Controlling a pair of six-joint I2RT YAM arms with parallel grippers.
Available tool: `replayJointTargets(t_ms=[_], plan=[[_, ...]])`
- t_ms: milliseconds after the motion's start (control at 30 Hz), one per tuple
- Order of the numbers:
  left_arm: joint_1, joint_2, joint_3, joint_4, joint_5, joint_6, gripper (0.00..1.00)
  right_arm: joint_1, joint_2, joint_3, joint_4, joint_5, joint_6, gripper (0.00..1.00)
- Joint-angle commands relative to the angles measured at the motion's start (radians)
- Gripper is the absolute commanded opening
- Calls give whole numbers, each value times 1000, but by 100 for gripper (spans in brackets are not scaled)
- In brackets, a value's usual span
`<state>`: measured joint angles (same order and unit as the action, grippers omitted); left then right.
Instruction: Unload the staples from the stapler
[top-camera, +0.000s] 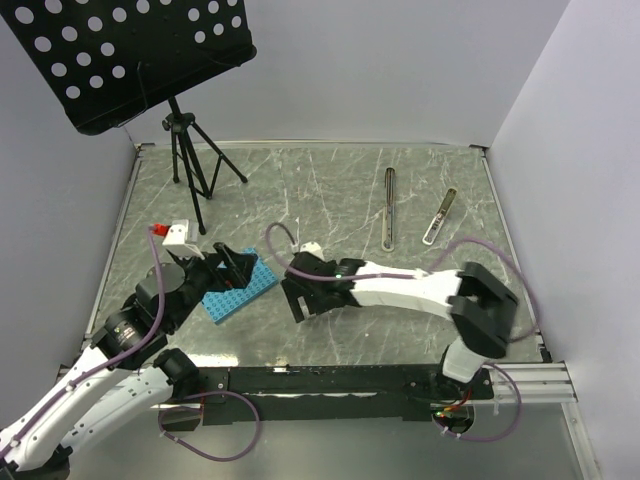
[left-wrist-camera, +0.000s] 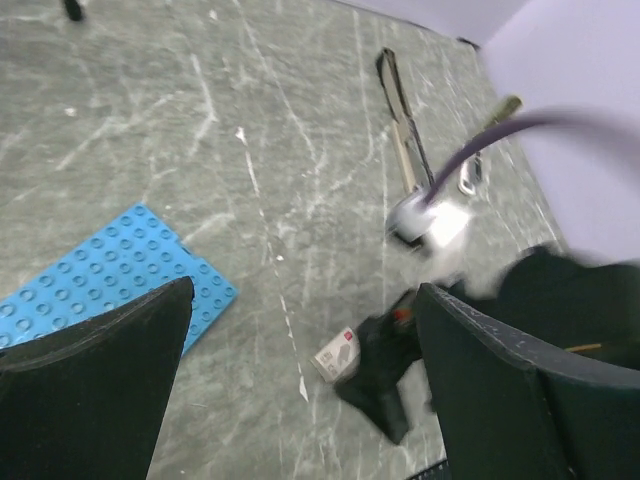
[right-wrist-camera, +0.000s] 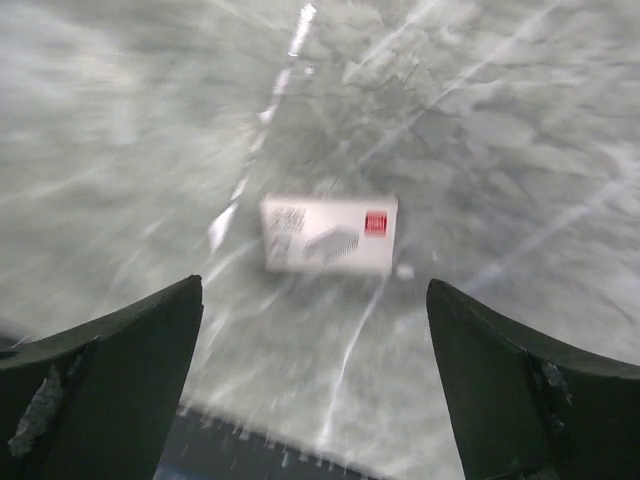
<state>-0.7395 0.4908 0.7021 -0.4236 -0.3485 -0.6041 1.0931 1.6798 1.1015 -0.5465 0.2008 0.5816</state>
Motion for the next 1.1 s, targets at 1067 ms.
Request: replayJointTargets(t_ms=[1067], plan=[[-3, 61, 60, 194, 353, 21, 97, -56, -948, -109, -141, 144, 21, 100]])
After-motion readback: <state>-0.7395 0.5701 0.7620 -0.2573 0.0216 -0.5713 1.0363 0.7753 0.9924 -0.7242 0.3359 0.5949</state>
